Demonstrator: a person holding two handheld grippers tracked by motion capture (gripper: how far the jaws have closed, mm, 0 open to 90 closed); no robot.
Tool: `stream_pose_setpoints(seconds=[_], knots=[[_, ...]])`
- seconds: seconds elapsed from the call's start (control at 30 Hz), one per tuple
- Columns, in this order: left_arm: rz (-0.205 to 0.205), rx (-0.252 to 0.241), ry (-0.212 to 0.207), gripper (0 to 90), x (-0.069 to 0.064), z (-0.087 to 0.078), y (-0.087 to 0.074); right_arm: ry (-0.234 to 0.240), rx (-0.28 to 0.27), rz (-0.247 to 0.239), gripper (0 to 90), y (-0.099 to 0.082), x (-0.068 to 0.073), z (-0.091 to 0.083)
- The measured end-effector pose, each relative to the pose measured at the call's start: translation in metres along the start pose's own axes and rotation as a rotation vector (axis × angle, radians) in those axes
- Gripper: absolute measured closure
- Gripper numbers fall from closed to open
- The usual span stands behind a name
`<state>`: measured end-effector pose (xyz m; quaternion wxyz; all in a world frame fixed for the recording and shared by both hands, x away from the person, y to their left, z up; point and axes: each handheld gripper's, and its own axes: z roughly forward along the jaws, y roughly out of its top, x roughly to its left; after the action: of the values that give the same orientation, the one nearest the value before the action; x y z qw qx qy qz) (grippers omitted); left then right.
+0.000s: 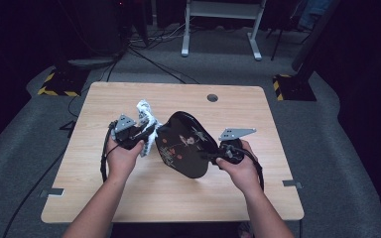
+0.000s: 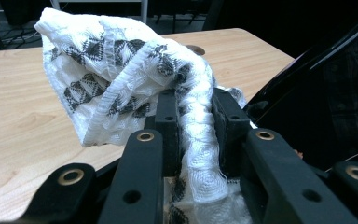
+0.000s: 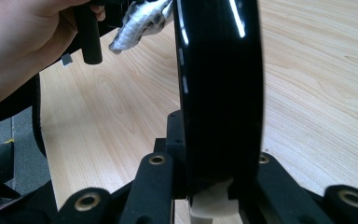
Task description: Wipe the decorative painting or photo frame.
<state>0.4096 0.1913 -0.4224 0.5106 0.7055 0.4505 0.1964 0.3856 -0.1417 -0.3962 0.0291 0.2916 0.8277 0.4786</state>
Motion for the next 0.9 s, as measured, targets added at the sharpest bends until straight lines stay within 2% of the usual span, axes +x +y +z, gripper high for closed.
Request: stream_pose_setpoints(seconds=[0.43,0.67,0.9], knots=[[-0.042,0.027,-0.021,76.3,0.006,0.001,-0.017,-0.001,-0.001,-0.002,80.4,0.000,0.000,0.000],[-0.052,0.043,-0.041,76.8,0.008,-0.001,-0.025,-0.001,-0.002,-0.003,80.4,-0.001,0.000,0.000],[-0.042,0.071,-0.059,77.1,0.008,0.000,-0.032,-0.002,0.000,-0.008,80.6,-0.001,0.000,0.000]])
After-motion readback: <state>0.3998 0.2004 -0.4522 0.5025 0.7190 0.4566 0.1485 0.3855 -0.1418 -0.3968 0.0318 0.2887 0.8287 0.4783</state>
